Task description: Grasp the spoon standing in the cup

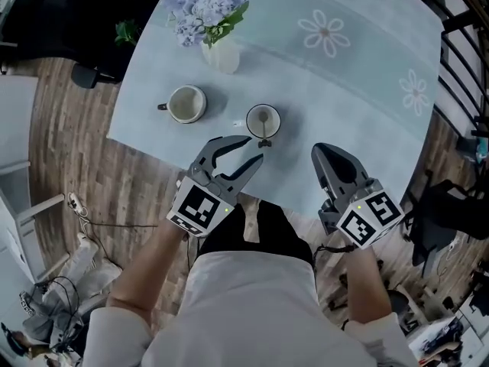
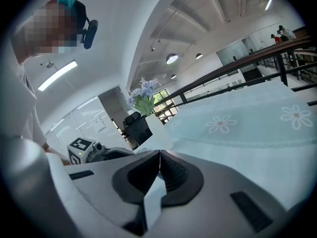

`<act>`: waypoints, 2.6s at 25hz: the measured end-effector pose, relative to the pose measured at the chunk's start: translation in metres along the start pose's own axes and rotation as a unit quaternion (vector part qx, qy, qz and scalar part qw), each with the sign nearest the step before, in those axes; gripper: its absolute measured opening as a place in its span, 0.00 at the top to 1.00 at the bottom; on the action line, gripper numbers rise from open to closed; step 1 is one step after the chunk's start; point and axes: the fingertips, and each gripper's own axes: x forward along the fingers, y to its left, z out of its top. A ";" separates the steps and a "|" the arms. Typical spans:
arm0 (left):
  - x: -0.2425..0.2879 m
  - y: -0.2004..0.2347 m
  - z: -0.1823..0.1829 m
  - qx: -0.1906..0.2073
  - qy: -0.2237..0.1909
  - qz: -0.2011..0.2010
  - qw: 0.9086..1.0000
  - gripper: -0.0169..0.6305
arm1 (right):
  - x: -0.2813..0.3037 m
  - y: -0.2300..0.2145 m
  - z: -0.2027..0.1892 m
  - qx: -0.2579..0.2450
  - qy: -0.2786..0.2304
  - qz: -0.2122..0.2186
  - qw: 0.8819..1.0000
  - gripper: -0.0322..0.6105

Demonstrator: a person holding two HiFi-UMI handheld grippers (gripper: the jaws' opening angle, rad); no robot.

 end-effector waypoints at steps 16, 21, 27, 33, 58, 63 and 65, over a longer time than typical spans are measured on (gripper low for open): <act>0.040 -0.009 -0.032 0.134 0.059 -0.004 0.989 0.73 | -0.006 -0.030 -0.035 0.026 0.018 -0.021 0.999 0.92; 0.046 -0.011 -0.031 0.161 0.066 -0.003 0.985 0.75 | -0.006 -0.034 -0.043 0.029 0.022 -0.025 0.999 0.92; 0.049 -0.009 -0.029 0.177 0.069 0.003 0.982 0.85 | -0.006 -0.036 -0.045 0.031 0.021 -0.026 0.999 0.92; 0.047 0.001 -0.020 0.168 0.062 0.024 0.984 0.89 | -0.007 -0.036 -0.044 0.033 0.018 -0.029 0.999 0.92; -0.047 0.022 0.105 0.054 -0.114 0.065 0.990 0.90 | -0.017 0.006 0.023 -0.020 -0.024 -0.028 0.999 0.92; -0.072 0.016 0.133 0.045 -0.151 0.069 0.985 0.90 | -0.022 0.022 0.040 -0.033 -0.040 -0.022 0.998 0.92; -0.081 0.014 0.141 0.041 -0.164 0.072 0.983 0.90 | -0.024 0.030 0.046 -0.038 -0.047 -0.019 0.998 0.92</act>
